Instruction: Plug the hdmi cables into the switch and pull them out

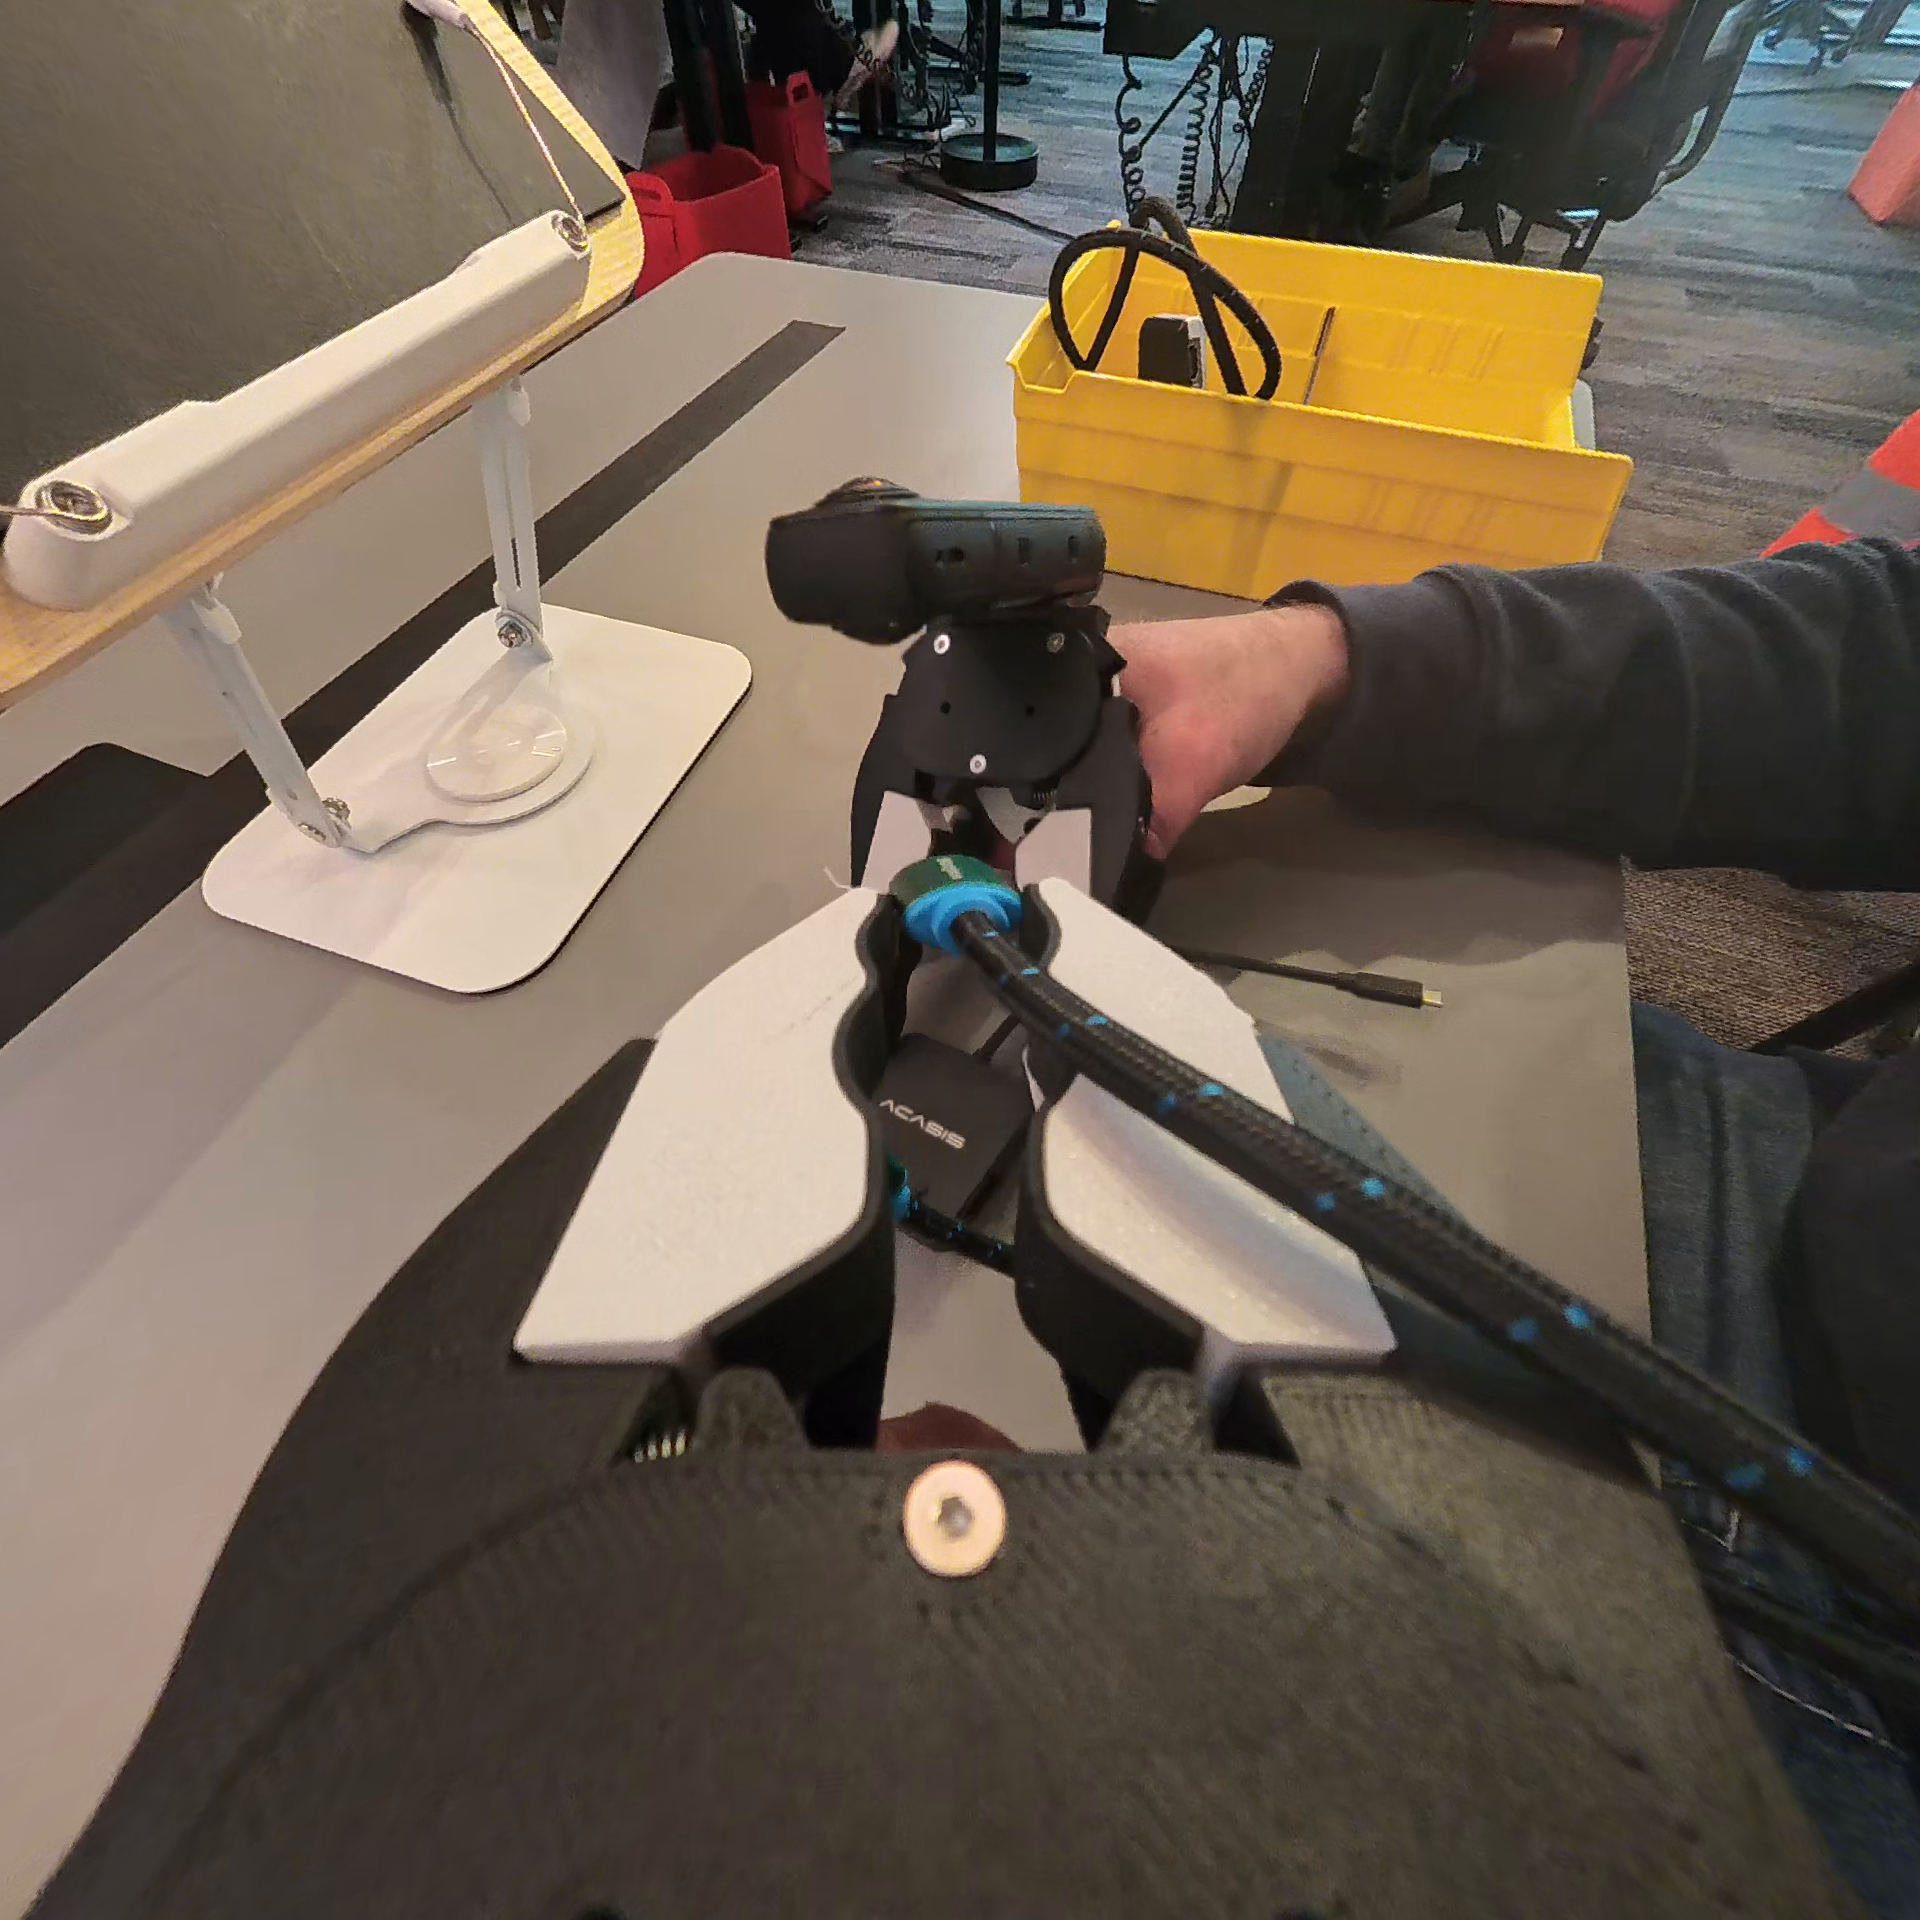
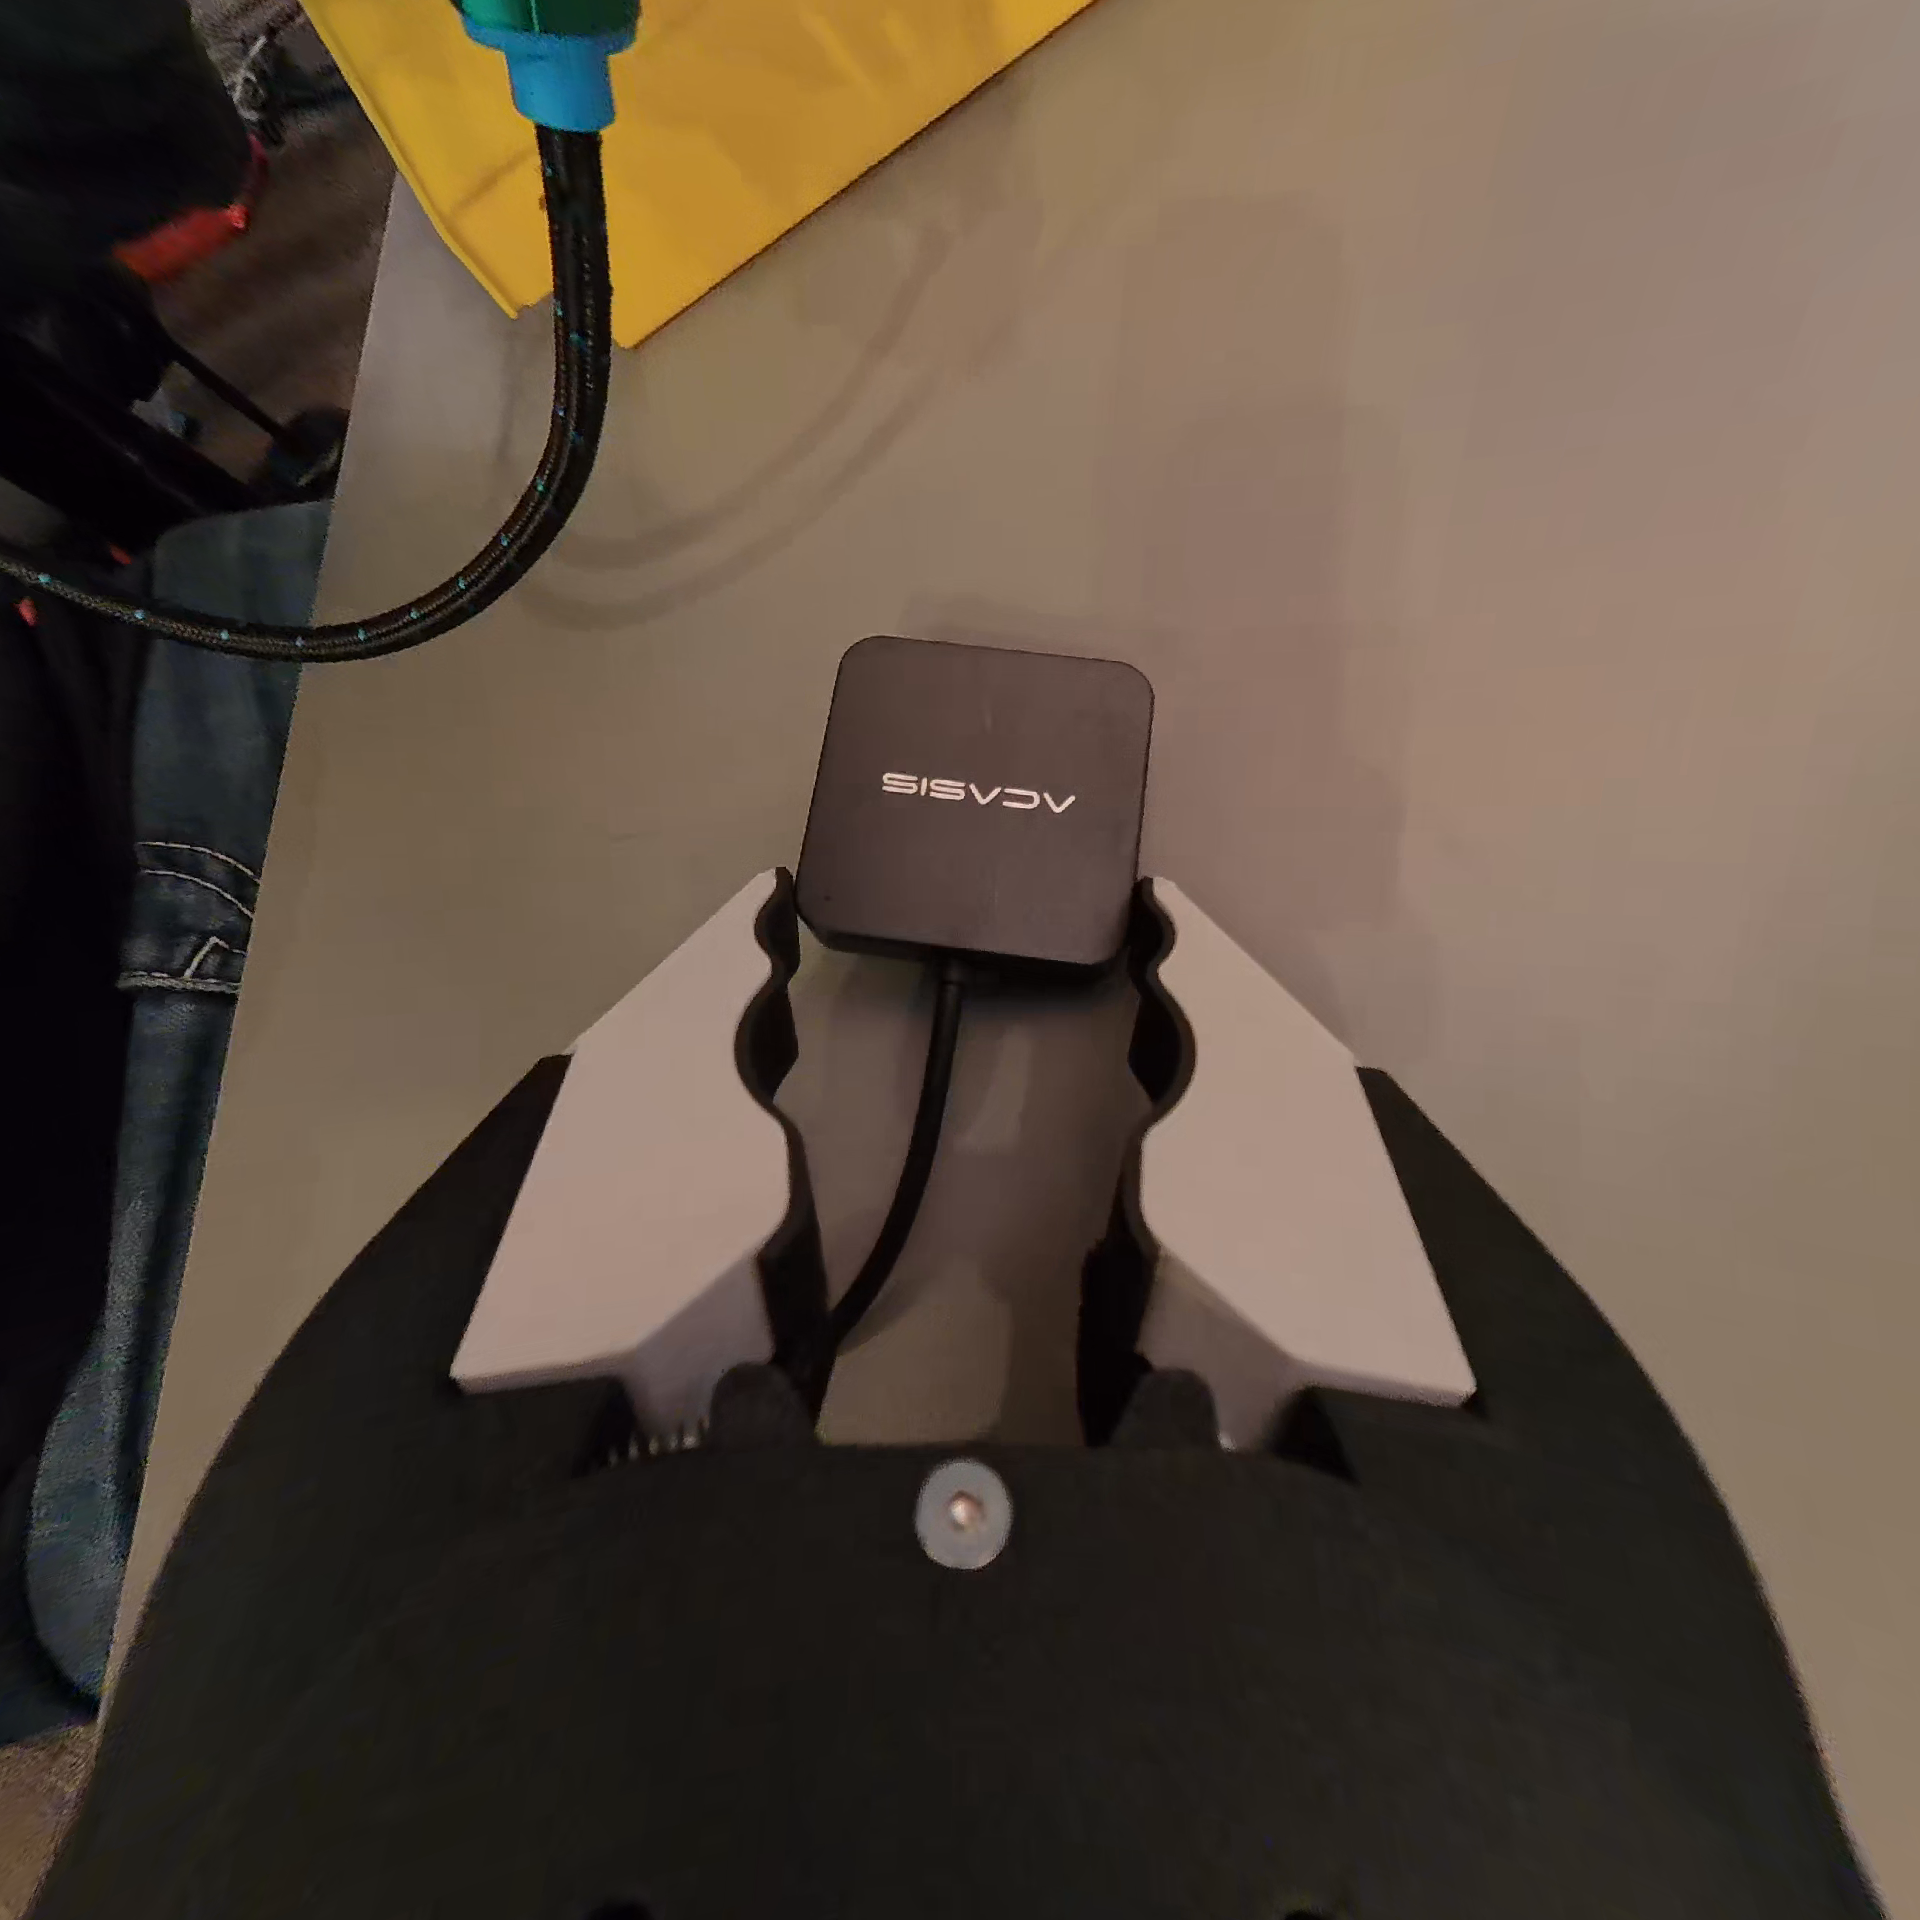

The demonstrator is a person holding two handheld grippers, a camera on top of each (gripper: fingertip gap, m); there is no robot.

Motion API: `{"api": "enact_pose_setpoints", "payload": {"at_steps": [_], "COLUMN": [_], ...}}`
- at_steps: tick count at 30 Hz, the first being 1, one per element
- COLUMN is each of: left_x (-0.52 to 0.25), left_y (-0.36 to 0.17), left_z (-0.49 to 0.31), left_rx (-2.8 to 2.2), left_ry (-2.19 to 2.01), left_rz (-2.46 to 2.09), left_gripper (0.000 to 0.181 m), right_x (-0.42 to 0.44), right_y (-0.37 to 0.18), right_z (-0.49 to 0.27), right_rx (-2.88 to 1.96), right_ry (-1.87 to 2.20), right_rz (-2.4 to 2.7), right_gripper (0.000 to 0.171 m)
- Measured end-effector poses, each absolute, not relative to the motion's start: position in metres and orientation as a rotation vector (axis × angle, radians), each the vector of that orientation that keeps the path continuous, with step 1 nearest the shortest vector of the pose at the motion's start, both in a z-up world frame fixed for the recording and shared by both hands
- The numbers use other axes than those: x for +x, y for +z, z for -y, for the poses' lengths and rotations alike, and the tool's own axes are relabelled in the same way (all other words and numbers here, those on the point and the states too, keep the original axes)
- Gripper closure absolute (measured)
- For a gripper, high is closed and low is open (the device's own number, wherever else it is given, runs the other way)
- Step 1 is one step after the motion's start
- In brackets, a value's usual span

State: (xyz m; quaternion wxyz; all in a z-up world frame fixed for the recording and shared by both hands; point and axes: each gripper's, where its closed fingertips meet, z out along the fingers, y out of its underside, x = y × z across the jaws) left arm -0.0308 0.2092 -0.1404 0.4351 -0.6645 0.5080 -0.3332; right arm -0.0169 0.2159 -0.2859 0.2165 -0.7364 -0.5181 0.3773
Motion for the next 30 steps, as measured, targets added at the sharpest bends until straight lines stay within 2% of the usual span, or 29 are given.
{"api": "enact_pose_setpoints", "payload": {"at_steps": [30], "left_x": [-0.03], "left_y": [-0.141], "left_z": [-0.207], "left_rx": [-1.649], "left_ry": [-0.828], "left_rz": [-1.273], "left_gripper": [0.159], "right_x": [-0.005], "right_y": [-0.278], "right_z": [-0.228], "right_rx": [-2.056], "right_ry": [1.138], "right_rz": [1.291], "right_gripper": [0.109]}}
